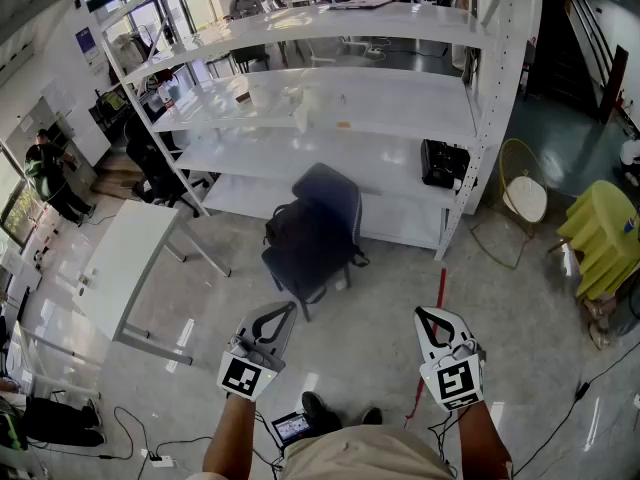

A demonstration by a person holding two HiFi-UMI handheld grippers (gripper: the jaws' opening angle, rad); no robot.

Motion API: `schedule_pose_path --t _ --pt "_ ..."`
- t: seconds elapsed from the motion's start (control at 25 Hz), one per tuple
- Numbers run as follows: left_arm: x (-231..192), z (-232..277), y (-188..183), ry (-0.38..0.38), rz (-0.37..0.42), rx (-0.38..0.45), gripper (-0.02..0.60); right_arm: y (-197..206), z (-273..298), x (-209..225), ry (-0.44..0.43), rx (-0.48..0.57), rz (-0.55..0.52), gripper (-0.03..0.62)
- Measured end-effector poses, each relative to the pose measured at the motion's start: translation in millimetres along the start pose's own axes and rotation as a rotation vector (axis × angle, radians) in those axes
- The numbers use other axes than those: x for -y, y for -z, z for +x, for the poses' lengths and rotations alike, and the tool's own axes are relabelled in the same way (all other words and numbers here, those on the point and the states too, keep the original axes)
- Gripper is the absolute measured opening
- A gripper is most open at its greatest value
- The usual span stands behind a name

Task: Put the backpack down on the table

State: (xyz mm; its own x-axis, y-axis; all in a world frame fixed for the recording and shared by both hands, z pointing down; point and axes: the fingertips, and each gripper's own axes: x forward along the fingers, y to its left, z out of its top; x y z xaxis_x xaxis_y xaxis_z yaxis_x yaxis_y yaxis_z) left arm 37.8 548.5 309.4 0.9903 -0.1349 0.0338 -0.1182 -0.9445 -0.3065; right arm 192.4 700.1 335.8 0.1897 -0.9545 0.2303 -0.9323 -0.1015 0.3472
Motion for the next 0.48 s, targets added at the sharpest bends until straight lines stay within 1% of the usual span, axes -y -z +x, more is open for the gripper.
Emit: schedule_pose_path --t 0.24,0.48 --pt "3 10 2 0.005 0.003 0.002 0.012 3 -2 9 0.005 -0.005 -0.010 0.025" --pt "6 12 6 0.012 -0.001 -0.003 0.012 7 -1 8 0.008 -0.008 -0.014 0.025"
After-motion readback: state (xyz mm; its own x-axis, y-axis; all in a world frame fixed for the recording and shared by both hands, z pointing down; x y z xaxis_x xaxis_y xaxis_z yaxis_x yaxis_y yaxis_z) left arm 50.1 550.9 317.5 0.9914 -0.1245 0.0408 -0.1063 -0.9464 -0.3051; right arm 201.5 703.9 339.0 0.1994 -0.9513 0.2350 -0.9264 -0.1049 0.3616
